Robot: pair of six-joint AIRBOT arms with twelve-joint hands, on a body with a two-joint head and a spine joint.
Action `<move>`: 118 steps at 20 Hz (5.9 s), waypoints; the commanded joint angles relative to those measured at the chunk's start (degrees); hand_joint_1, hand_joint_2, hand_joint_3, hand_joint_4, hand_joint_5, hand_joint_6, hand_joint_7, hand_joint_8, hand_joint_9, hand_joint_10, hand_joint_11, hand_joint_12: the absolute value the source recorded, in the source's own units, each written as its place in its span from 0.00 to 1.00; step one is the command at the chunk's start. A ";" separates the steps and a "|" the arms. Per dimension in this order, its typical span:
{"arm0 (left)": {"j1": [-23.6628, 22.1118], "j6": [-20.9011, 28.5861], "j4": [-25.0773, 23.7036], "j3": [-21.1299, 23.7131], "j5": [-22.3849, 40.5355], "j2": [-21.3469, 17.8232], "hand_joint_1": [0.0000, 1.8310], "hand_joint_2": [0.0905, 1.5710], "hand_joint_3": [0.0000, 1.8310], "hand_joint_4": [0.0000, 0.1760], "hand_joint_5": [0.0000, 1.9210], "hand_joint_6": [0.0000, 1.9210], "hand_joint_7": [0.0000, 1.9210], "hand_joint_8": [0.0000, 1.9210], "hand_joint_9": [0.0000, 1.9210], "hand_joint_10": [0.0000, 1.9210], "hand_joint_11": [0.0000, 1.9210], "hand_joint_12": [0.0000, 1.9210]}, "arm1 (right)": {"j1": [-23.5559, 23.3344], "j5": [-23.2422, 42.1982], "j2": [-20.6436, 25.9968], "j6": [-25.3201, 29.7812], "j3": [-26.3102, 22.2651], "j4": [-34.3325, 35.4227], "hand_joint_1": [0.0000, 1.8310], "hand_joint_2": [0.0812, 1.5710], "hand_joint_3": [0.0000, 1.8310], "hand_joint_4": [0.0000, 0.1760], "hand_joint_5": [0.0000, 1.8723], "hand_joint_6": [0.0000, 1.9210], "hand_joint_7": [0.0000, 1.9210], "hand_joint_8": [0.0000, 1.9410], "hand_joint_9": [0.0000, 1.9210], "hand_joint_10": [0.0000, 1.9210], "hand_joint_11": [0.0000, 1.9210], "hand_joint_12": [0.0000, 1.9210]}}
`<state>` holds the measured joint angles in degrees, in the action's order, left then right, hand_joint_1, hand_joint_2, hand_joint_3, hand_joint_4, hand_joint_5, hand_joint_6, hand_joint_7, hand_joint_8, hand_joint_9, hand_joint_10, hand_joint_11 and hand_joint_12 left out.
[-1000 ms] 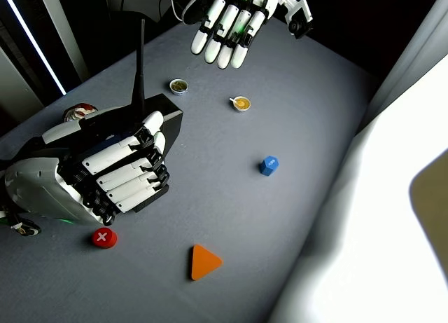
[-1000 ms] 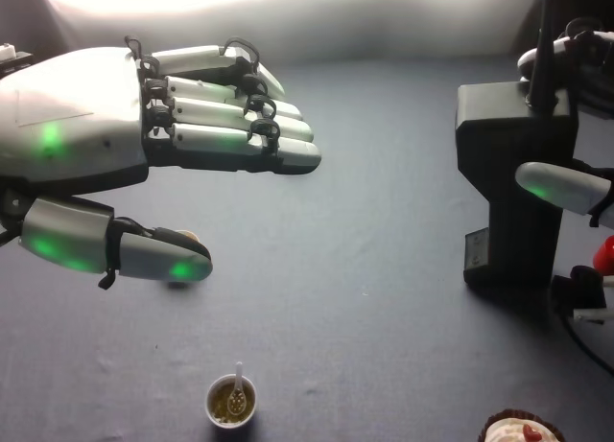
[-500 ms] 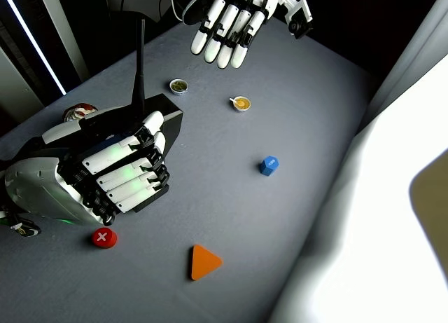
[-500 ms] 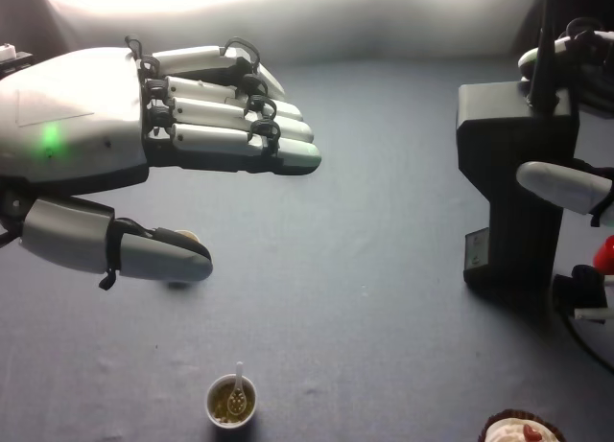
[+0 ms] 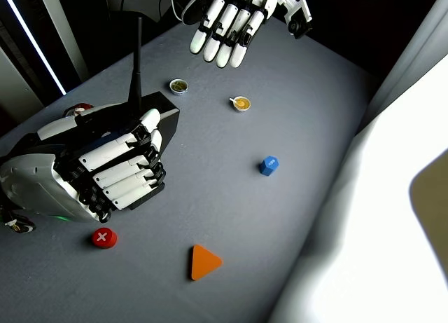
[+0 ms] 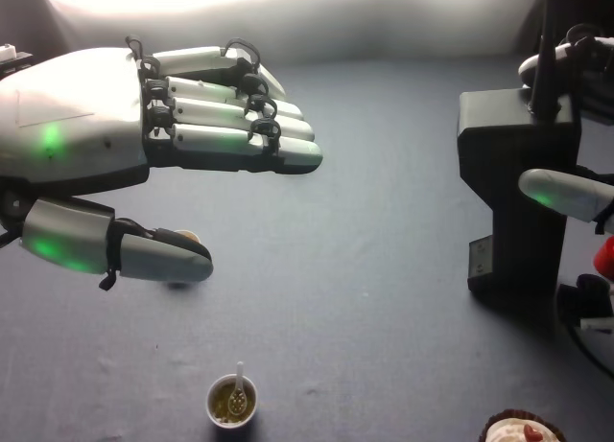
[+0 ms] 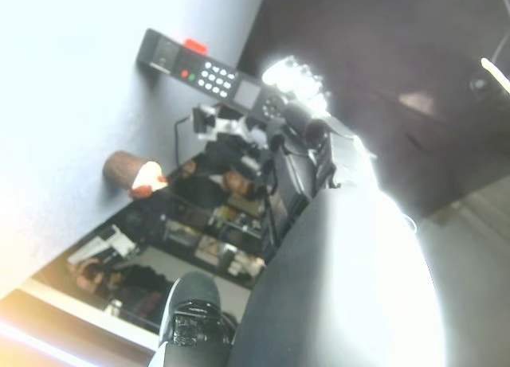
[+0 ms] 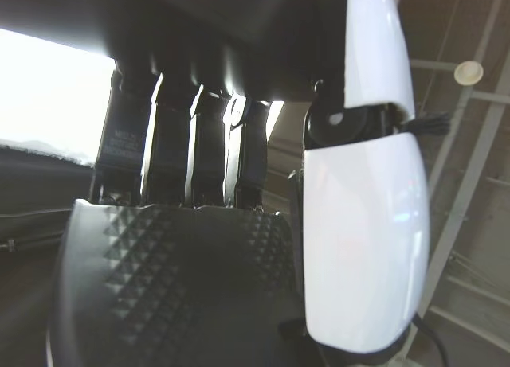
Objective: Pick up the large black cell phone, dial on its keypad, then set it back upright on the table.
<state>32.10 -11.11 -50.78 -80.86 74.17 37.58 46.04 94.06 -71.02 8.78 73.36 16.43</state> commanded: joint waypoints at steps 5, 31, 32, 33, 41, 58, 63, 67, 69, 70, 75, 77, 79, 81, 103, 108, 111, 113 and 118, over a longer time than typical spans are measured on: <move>-1.01 -0.08 4.37 0.56 5.00 -0.39 0.03 0.81 0.00 0.05 0.15 0.00 0.17 0.00 0.18 0.00 0.01 0.44 | -0.21 7.00 0.22 0.54 0.84 0.93 0.74 0.75 0.00 0.00 0.46 0.48 0.38 0.73 0.39 0.82 0.44 0.75; -1.55 -0.10 4.17 0.78 4.80 -0.62 0.05 0.80 0.00 0.01 0.15 0.00 0.19 0.00 0.19 0.00 0.00 0.44 | -2.99 7.00 -0.53 -0.58 -0.39 1.80 0.81 0.74 0.00 0.00 0.47 0.44 0.38 0.69 0.36 0.77 0.43 0.86; -1.85 -0.09 3.93 0.78 4.80 -0.63 0.06 0.80 0.00 0.01 0.15 0.00 0.19 0.00 0.19 0.00 0.00 0.44 | -2.98 7.00 -0.62 -0.57 -0.31 1.80 0.81 0.73 0.00 0.00 0.48 0.42 0.39 0.66 0.38 0.75 0.44 0.85; -2.34 -0.09 3.47 0.80 4.80 -0.64 0.06 0.80 0.00 0.00 0.15 0.00 0.19 0.00 0.19 0.00 0.01 0.43 | -2.95 7.00 -0.74 -0.52 -0.20 1.81 0.81 0.73 0.00 0.00 0.49 0.40 0.40 0.65 0.38 0.75 0.45 0.84; -2.91 -0.08 2.70 0.81 4.80 -0.68 0.05 0.80 0.00 0.01 0.15 0.00 0.19 0.00 0.19 0.00 0.01 0.43 | -2.27 7.00 -1.56 -0.24 -0.33 3.41 0.74 0.76 0.00 0.00 0.46 0.48 0.38 0.73 0.38 0.82 0.42 0.76; -2.77 -0.08 2.71 1.05 4.85 -0.87 0.05 0.80 0.00 0.02 0.16 0.00 0.19 0.00 0.18 0.00 0.01 0.44 | -1.03 7.02 -2.43 0.23 1.21 1.98 0.80 0.74 0.00 0.00 0.48 0.41 0.38 0.70 0.36 0.79 0.44 0.82; -2.26 -0.08 2.71 1.48 4.87 -1.22 0.06 0.79 0.00 0.03 0.16 0.00 0.19 0.00 0.19 0.00 0.02 0.44 | -0.92 7.02 -1.99 0.16 1.58 1.90 0.76 0.74 0.00 0.00 0.48 0.43 0.40 0.69 0.40 0.79 0.44 0.78; -2.17 -0.08 2.71 1.57 4.87 -1.26 0.06 0.79 0.00 0.01 0.16 0.00 0.19 0.00 0.19 0.00 0.00 0.45 | -0.79 7.02 -1.66 0.16 1.92 1.90 0.80 0.73 0.00 0.00 0.49 0.41 0.41 0.66 0.39 0.74 0.44 0.83; -2.18 -0.08 2.71 1.57 4.88 -1.26 0.06 0.79 0.00 0.00 0.16 0.00 0.19 0.00 0.20 0.00 0.01 0.46 | -0.77 7.02 -1.51 0.16 2.16 1.91 0.81 0.72 0.00 0.00 0.51 0.37 0.42 0.63 0.40 0.72 0.43 0.86; -2.18 -0.08 2.71 1.56 4.88 -1.26 0.05 0.79 0.00 0.01 0.16 0.00 0.19 0.00 0.19 0.00 0.01 0.46 | -0.77 7.02 -1.48 0.16 2.21 1.91 0.81 0.72 0.00 0.00 0.51 0.38 0.42 0.63 0.40 0.71 0.43 0.85; -2.18 -0.08 2.71 1.53 4.89 -1.26 0.05 0.78 0.00 0.00 0.16 0.00 0.19 0.00 0.19 0.00 0.01 0.45 | -0.77 7.02 -1.21 0.16 2.48 1.94 0.81 0.73 0.00 0.00 0.48 0.42 0.40 0.66 0.38 0.74 0.42 0.87; -2.18 -0.08 2.71 1.52 4.90 -1.27 0.07 0.78 0.00 0.01 0.16 0.00 0.19 0.00 0.20 0.00 0.02 0.45 | -0.77 7.02 -1.13 0.11 2.52 1.94 0.81 0.73 0.00 0.00 0.49 0.41 0.39 0.67 0.38 0.74 0.43 0.85; -2.18 -0.08 2.71 1.54 4.90 -1.27 0.06 0.78 0.00 0.01 0.16 0.00 0.20 0.00 0.20 0.00 0.02 0.45 | -0.78 7.02 -1.09 0.08 2.56 1.95 0.81 0.72 0.00 0.00 0.51 0.39 0.41 0.65 0.39 0.72 0.40 0.89; -2.18 -0.08 2.71 1.48 4.93 -1.27 0.06 0.78 0.00 0.00 0.16 0.00 0.20 0.00 0.20 0.00 0.03 0.45 | -0.78 7.02 -0.98 0.03 2.55 1.95 0.81 0.72 0.00 0.00 0.51 0.38 0.42 0.62 0.41 0.71 0.42 0.87; -1.64 -0.06 1.81 2.93 5.08 -1.89 0.04 0.78 0.00 0.00 0.14 0.00 0.18 0.00 0.19 0.00 0.02 0.44 | -0.79 7.01 -0.64 -0.55 2.38 2.24 0.81 0.72 0.00 0.00 0.50 0.39 0.41 0.64 0.40 0.71 0.42 0.87; -1.64 -0.07 1.81 3.86 4.85 -2.15 0.04 0.79 0.00 0.00 0.15 0.00 0.18 0.00 0.20 0.00 0.02 0.46 | -0.79 7.01 -0.61 -0.62 2.43 2.24 0.81 0.71 0.00 0.00 0.52 0.35 0.42 0.63 0.41 0.70 0.42 0.85; -1.63 -0.06 2.00 3.95 4.83 -2.23 0.04 0.78 0.00 0.00 0.15 0.00 0.18 0.00 0.19 0.00 0.02 0.46 | -0.78 7.01 -0.62 -0.62 2.53 2.25 0.81 0.72 0.00 0.00 0.49 0.41 0.40 0.66 0.39 0.73 0.43 0.83; -1.62 -0.05 1.95 4.05 5.15 -2.29 0.04 0.78 0.00 0.00 0.14 0.00 0.17 0.00 0.18 0.00 0.01 0.45 | -0.78 7.01 -0.62 -0.64 2.53 2.25 0.80 0.73 0.00 0.00 0.48 0.42 0.39 0.69 0.37 0.77 0.44 0.80; -1.54 -0.04 0.88 4.42 5.86 -2.44 0.05 0.78 0.00 0.00 0.14 0.00 0.18 0.00 0.18 0.00 0.01 0.45 | -0.71 7.01 -0.67 -0.82 2.75 2.46 0.74 0.74 0.00 0.00 0.48 0.46 0.39 0.71 0.40 0.78 0.41 0.69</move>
<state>31.66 -11.11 -53.95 -76.95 74.65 35.46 45.19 94.43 -72.47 7.53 75.75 18.68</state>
